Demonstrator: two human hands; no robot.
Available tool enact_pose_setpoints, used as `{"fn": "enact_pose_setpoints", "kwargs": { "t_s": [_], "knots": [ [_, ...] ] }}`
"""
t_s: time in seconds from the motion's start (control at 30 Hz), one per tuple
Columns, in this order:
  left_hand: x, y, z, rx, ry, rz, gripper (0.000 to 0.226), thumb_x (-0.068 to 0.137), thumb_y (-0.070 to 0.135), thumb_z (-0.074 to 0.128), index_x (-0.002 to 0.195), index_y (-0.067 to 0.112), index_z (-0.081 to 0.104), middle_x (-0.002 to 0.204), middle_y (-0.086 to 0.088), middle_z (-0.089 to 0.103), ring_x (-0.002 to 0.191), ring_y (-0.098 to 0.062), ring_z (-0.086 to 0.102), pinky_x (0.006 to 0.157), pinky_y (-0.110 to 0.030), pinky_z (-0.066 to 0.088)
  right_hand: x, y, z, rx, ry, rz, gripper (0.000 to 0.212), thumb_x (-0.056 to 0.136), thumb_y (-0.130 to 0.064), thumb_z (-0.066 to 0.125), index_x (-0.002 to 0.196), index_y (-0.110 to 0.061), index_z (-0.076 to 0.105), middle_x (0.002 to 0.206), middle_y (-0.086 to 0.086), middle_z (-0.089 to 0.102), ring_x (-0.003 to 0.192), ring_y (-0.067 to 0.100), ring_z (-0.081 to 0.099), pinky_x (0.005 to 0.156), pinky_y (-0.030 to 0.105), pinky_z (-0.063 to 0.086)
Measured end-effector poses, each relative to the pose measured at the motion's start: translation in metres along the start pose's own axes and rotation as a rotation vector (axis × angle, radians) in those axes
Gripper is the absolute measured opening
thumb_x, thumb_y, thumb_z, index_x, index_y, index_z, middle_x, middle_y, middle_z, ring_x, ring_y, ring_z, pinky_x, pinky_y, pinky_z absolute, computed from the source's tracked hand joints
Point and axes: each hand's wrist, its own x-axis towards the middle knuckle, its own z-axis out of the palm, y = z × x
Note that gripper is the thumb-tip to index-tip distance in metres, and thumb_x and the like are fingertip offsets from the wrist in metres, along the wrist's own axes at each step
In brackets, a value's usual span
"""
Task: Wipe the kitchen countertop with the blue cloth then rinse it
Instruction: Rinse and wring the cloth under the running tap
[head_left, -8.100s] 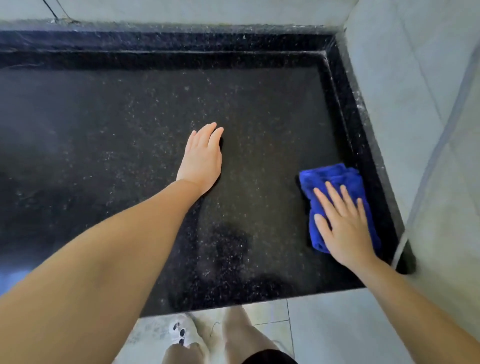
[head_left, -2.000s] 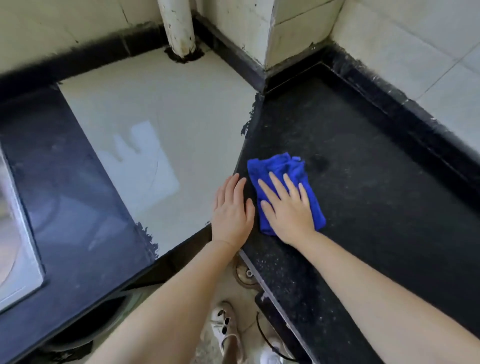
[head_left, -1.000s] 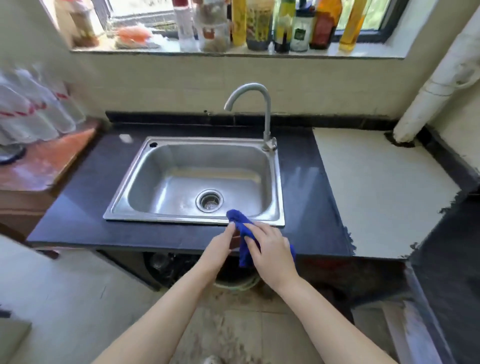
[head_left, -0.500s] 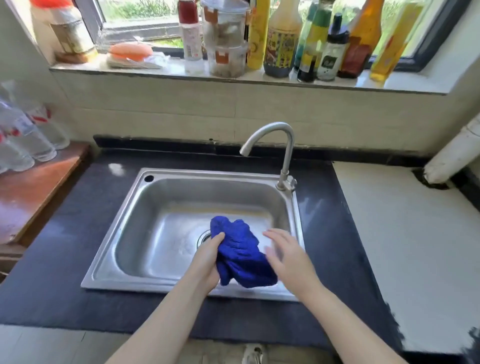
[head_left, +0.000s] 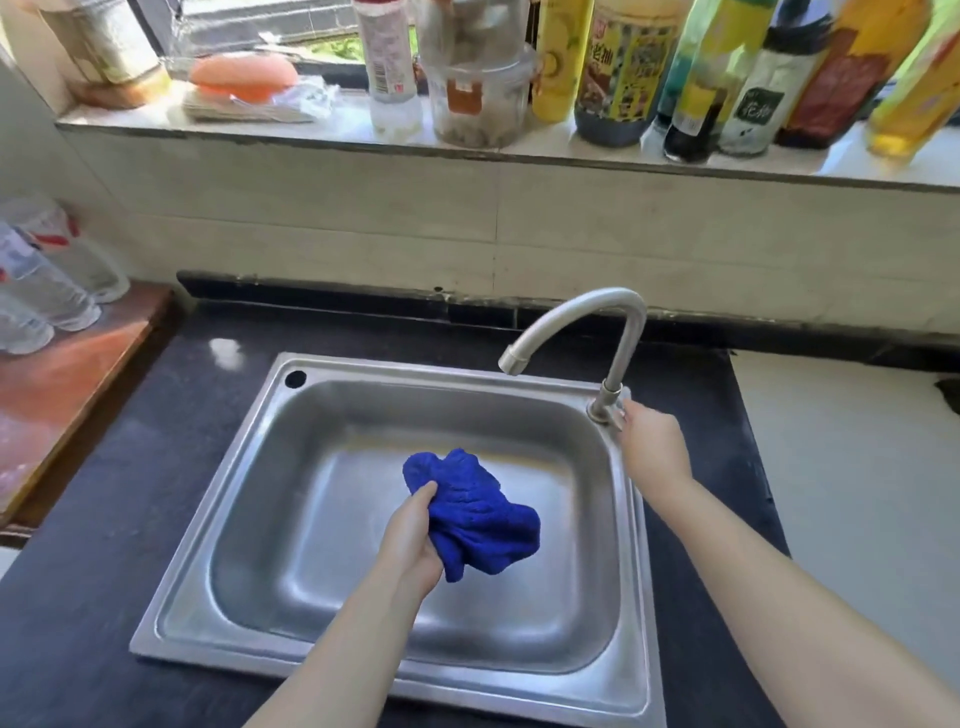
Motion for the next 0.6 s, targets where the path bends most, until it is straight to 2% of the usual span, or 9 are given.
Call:
{"fn": "enact_pose_setpoints", "kwargs": {
  "t_s": [0.1,0.2,0.23,0.27,0.3,0.33,0.4,0.5,0.6],
  "knots": [
    [0.003,0.011,0.008,-0.07,-0.03,-0.077,0.022,0.071,0.018,0.051,0.093,0.018,0.048,0.095,-0.003,0.047,0.093,-0.016,0.043,0.068,-0.026,0.018,-0.005,-0.004,0.002,-0.033,0.002,0.02,0.029,0.088,0.005,0.039,0.107,-0.002,0.059,0.077,0.019,0.058,0.069,0.03,0.049,0.057,0.032,0.031],
    [0.007,0.018,0.016,-0.141,-0.058,-0.125,0.013,0.088,0.017,0.042,0.096,0.014,0.052,0.101,-0.004,0.052,0.093,-0.013,0.06,0.067,-0.02,0.031,-0.012,-0.014,0.008,-0.109,-0.024,0.03,0.048,0.088,0.005,0.034,0.132,-0.012,0.046,0.074,0.009,0.047,0.069,0.026,0.046,0.06,0.031,0.034],
    [0.007,0.021,0.018,-0.117,-0.082,-0.143,0.014,0.091,0.016,0.037,0.09,0.013,0.051,0.096,-0.005,0.052,0.066,-0.013,0.052,0.059,-0.019,0.026,-0.013,-0.015,0.009,-0.118,-0.02,0.038,0.051,0.089,0.003,0.033,0.136,-0.016,0.043,0.074,0.006,0.045,0.068,0.024,0.043,0.06,0.03,0.034],
    [0.008,0.026,0.019,-0.101,-0.111,-0.166,0.018,0.092,0.016,0.033,0.081,0.013,0.048,0.088,-0.006,0.049,0.08,-0.012,0.023,0.056,-0.02,0.019,-0.013,-0.016,0.012,-0.116,-0.007,0.046,0.051,0.09,0.001,0.033,0.137,-0.017,0.041,0.074,0.004,0.045,0.066,0.023,0.042,0.06,0.03,0.033],
    [0.009,0.03,0.022,-0.092,-0.138,-0.183,0.021,0.093,0.016,0.032,0.077,0.013,0.046,0.084,-0.007,0.046,0.086,-0.011,0.025,0.075,-0.022,0.038,-0.012,-0.017,0.014,-0.116,-0.004,0.056,0.049,0.091,-0.001,0.032,0.137,-0.018,0.04,0.076,0.005,0.047,0.066,0.024,0.043,0.06,0.03,0.033],
    [0.016,0.033,0.022,-0.062,-0.142,-0.177,0.021,0.094,0.017,0.034,0.078,0.012,0.048,0.083,-0.006,0.047,0.059,-0.014,0.031,0.047,-0.015,0.042,-0.011,-0.018,0.017,-0.107,-0.013,0.076,0.047,0.092,-0.003,0.031,0.137,-0.017,0.04,0.08,0.007,0.051,0.069,0.026,0.046,0.061,0.03,0.033],
    [0.028,0.037,0.021,0.054,-0.075,-0.13,0.022,0.097,0.022,0.039,0.083,0.011,0.052,0.085,-0.006,0.056,0.074,-0.015,0.057,0.053,-0.024,0.048,-0.013,-0.022,0.022,-0.054,-0.046,0.147,0.038,0.096,-0.009,0.029,0.13,-0.012,0.044,0.094,0.015,0.059,0.08,0.033,0.054,0.065,0.029,0.033],
    [0.04,0.043,0.023,0.128,-0.087,-0.111,0.024,0.098,0.027,0.041,0.09,0.009,0.054,0.092,-0.012,0.059,0.077,-0.025,0.058,0.067,-0.037,0.05,-0.016,-0.024,0.032,-0.232,-0.03,0.14,0.038,0.091,-0.002,0.036,0.127,-0.009,0.045,0.092,0.013,0.063,0.072,0.028,0.054,0.059,0.029,0.035],
    [0.041,0.051,0.021,0.106,-0.122,-0.205,0.026,0.097,0.027,0.041,0.095,0.005,0.055,0.097,-0.01,0.059,0.086,-0.023,0.058,0.074,-0.031,0.045,-0.015,-0.026,0.03,-0.232,0.022,0.144,0.047,0.089,0.001,0.039,0.133,-0.015,0.045,0.083,0.011,0.063,0.066,0.025,0.049,0.057,0.028,0.033]
  ]
}}
